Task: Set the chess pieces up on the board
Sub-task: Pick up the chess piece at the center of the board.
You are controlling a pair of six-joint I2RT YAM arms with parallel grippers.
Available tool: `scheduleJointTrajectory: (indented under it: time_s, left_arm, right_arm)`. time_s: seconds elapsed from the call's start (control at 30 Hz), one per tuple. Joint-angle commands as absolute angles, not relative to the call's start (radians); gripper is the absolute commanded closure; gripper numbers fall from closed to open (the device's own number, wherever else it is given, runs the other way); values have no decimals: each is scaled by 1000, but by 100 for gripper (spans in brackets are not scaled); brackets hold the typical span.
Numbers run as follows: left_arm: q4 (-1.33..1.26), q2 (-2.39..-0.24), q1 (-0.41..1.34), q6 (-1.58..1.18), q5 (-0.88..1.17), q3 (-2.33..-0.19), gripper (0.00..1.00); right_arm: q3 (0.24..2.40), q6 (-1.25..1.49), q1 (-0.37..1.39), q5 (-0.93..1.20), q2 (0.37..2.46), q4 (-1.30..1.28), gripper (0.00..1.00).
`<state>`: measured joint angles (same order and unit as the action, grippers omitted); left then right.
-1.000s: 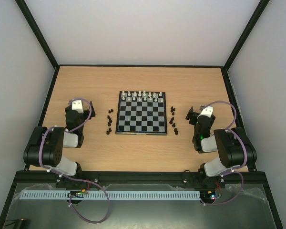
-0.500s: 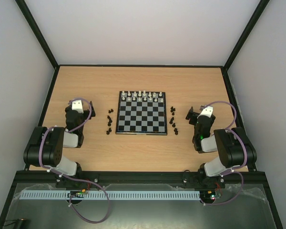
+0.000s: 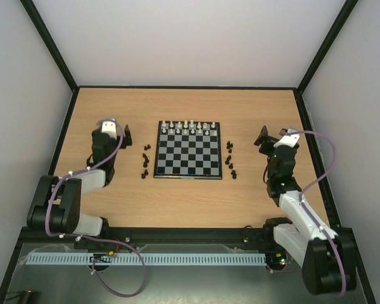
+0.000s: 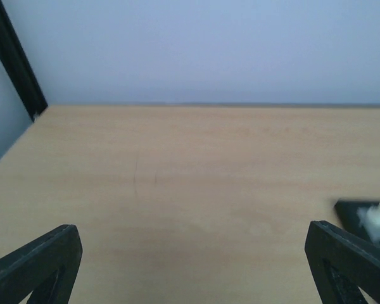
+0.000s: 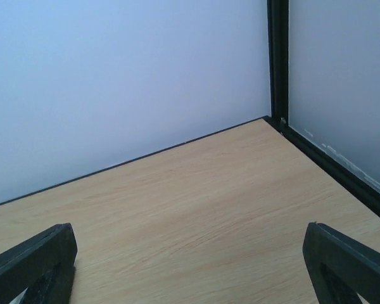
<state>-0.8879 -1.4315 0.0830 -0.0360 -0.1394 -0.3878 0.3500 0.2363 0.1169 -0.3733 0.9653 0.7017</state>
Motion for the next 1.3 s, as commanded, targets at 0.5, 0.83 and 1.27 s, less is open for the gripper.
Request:
scheduleJointTrajectory:
  time_s: [0.5,0.83,1.27]
  left_arm:
    - [-189,-837,153,-449,114,-707,0]
    - [-68,-946,179,-484,227,-759,1]
    - [5,-954,169,-575,153,-712,0]
  right_arm:
    - [645,696,115,66,862,-49,1]
    - [827,640,248,19,1081,-242,1]
    - [866,477,293,-86,1227,-258,18]
